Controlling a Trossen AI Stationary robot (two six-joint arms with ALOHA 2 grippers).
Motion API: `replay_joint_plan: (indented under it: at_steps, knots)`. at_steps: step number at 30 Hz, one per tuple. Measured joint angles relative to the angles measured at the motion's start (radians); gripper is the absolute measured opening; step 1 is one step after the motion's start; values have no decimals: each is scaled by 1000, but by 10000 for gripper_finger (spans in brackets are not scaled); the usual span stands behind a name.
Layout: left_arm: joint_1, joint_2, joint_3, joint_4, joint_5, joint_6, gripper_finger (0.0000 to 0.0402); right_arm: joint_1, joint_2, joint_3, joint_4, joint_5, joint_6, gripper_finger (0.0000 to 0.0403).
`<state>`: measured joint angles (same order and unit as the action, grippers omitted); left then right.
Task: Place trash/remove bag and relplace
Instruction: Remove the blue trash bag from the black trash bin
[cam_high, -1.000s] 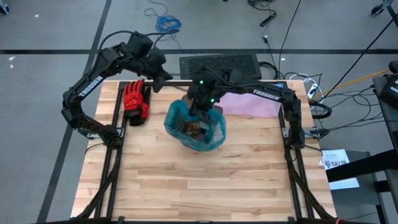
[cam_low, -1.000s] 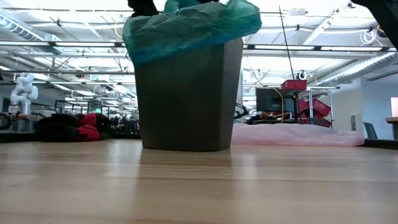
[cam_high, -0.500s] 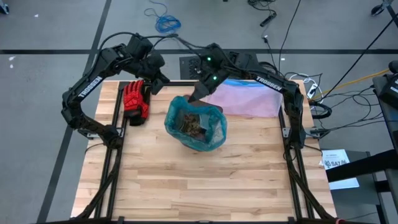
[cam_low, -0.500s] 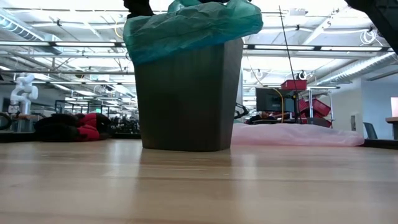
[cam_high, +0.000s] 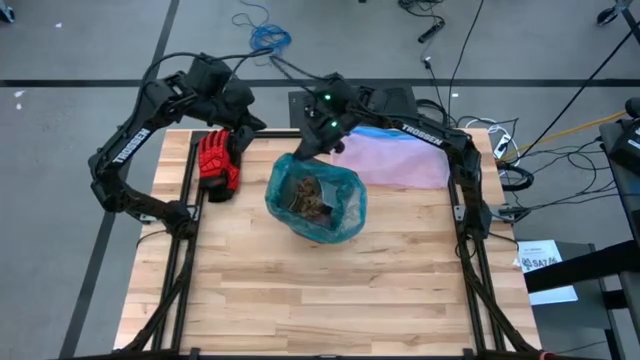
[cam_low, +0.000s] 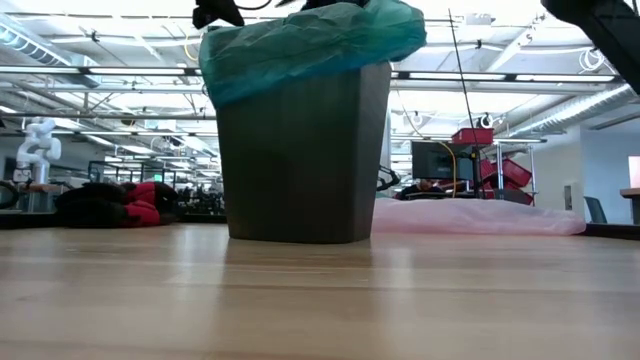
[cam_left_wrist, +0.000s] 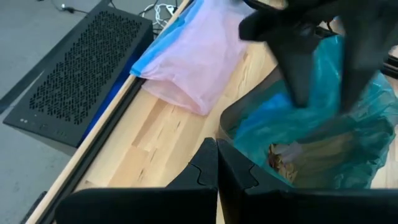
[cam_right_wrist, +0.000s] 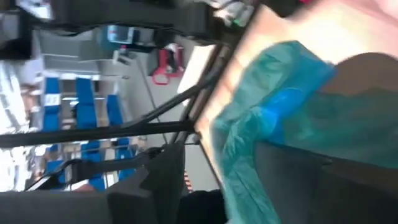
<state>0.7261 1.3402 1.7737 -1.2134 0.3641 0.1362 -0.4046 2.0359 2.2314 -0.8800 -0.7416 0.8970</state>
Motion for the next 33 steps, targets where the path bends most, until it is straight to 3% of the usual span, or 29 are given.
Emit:
replay_joint_plan:
  at_steps: [5,11,23,33]
  knots:
    - [0,-7,0,-9,-2,-1,0,0,3,-3,11,10,0,169]
    - [0,-10,0,-9,-2,0,0,-6,-50,0,102,21,-7,182]
    - [0,-11,0,-9,-2,1,0,-76,-43,1,-117,295,-203,203]
    - [0,-11,0,-8,-2,1,0,-147,33,0,-123,141,-194,203]
